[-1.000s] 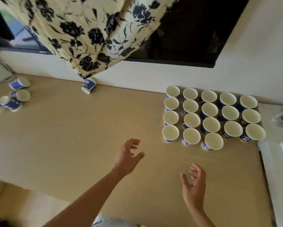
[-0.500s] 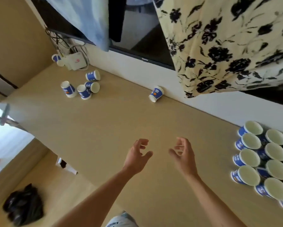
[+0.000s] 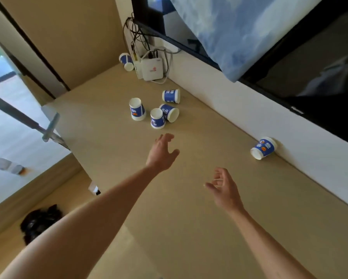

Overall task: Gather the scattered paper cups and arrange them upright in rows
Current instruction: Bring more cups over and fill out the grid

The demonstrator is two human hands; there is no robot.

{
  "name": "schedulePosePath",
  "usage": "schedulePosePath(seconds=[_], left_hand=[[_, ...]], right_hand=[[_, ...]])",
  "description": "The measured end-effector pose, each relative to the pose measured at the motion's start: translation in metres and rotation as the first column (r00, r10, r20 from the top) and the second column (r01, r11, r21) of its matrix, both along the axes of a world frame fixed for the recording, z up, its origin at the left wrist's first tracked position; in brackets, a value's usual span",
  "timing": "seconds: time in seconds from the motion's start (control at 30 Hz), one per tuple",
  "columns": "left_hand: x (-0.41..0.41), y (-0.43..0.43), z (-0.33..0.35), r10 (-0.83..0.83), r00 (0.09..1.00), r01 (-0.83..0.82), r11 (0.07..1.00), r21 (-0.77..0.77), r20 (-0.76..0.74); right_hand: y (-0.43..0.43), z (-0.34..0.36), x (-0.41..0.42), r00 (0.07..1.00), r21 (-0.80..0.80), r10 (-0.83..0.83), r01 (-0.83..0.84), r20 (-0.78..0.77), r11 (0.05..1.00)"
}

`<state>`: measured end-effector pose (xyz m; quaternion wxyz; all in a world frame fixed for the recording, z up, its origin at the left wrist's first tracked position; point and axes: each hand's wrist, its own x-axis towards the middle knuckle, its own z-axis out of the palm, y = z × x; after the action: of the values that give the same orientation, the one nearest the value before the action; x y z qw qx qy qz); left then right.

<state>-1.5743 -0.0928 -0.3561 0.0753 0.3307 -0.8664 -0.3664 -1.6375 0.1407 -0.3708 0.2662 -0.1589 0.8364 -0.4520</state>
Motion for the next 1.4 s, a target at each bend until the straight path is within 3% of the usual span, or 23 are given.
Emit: schedulePosePath(seconds=[0.2, 0.4, 0.57, 0.67, 0.77, 0.83, 0.9, 1.0, 1.13, 1.2, 1.27, 1.33, 1.4], left_hand=[[-0.074, -0.099, -0.004, 0.025, 0.99, 0.015, 0.96, -0.28, 0.138], [-0.109, -0.146, -0.039, 0.046, 0.954, 0.057, 0.941, -0.333, 0.295], [-0.094, -0.163, -0.062, 0.017, 0.964, 0.042, 0.975, -0.217, 0.265], [-0.077, -0.16, -0.058, 0.165, 0.977, -0.147, 0.98, -0.135, 0.134], [-0.056, -0.14, -0.046, 0.295, 0.956, -0.29, 0.94, 0.178, 0.003], [-0.046, -0.12, -0.037, 0.269, 0.961, -0.22, 0.894, 0.391, -0.073], [-0.041, -0.098, -0.029, 0.176, 0.975, -0.089, 0.872, 0.481, -0.137], [-0.041, -0.076, -0.023, 0.028, 0.974, 0.1, 0.838, 0.537, -0.224], [-0.048, -0.069, -0.02, -0.281, 0.922, 0.362, 0.869, 0.338, -0.265], [-0.058, -0.083, -0.018, -0.327, 0.911, 0.383, 0.896, 0.223, -0.253], [-0.077, -0.107, -0.022, -0.318, 0.908, 0.328, 0.945, -0.01, -0.273], [-0.1, -0.133, -0.029, -0.341, 0.934, 0.3, 0.91, -0.285, -0.104], [-0.116, -0.151, -0.038, -0.357, 0.904, 0.426, 0.808, -0.408, 0.235]], right_hand=[[-0.023, -0.013, -0.01, 1.0, 0.026, -0.018, 0.018, 0.003, 0.999], [-0.04, -0.025, -0.035, 1.0, 0.067, -0.025, 0.024, 0.019, 0.997], [-0.064, -0.027, -0.053, 1.0, 0.058, -0.015, 0.014, 0.022, 0.998], [-0.084, -0.025, -0.056, 0.998, 0.039, -0.024, 0.022, 0.051, 0.999], [-0.112, -0.022, -0.05, 0.971, -0.001, -0.086, 0.089, 0.224, 0.996], [-0.134, -0.014, -0.047, 0.872, -0.054, -0.145, 0.192, 0.468, 0.98], [-0.151, -0.006, -0.049, 0.738, -0.108, -0.135, 0.272, 0.661, 0.956], [-0.162, 0.0, -0.055, 0.659, -0.172, -0.09, 0.321, 0.747, 0.931], [-0.157, -0.003, -0.062, 0.691, -0.129, -0.234, 0.43, 0.683, 0.894], [-0.146, -0.007, -0.066, 0.728, -0.095, -0.304, 0.45, 0.614, 0.888], [-0.131, -0.01, -0.068, 0.763, -0.074, -0.337, 0.447, 0.552, 0.891], [-0.115, -0.012, -0.066, 0.78, -0.062, -0.348, 0.441, 0.521, 0.895], [-0.1, -0.014, -0.062, 0.783, -0.057, -0.354, 0.442, 0.512, 0.895]])
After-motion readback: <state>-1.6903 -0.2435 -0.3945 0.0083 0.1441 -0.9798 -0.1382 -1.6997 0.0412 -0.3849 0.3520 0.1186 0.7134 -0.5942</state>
